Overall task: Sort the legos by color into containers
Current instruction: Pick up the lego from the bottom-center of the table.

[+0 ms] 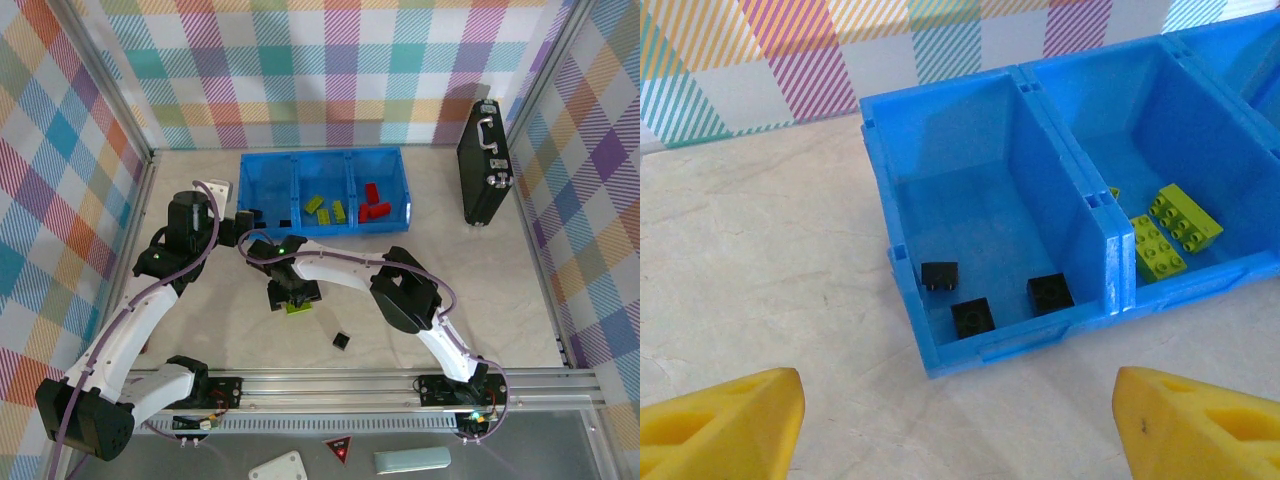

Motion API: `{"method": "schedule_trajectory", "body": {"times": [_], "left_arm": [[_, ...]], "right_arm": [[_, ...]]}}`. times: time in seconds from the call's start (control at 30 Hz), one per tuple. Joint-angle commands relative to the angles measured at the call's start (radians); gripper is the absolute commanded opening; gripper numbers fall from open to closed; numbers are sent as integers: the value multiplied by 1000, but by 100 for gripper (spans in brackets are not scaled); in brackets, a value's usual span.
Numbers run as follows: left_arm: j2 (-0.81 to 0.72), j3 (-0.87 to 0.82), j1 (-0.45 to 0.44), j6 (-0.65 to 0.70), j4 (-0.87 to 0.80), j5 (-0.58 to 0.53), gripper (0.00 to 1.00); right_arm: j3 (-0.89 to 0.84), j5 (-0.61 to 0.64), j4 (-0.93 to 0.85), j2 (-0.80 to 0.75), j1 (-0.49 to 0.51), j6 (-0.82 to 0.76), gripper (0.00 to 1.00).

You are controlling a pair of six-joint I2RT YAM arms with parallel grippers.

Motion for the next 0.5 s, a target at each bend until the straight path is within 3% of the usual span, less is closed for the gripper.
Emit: {"method": "schedule_trajectory", "body": {"times": [0.0,0.47], "left_arm": [[-14,31,4,-1,9,29,81],[-12,32,4,-1,7,29,81]], "right_arm": [[13,-5,-37,40,9,3,75],[5,-6,-35,53,9,1,74]]}}
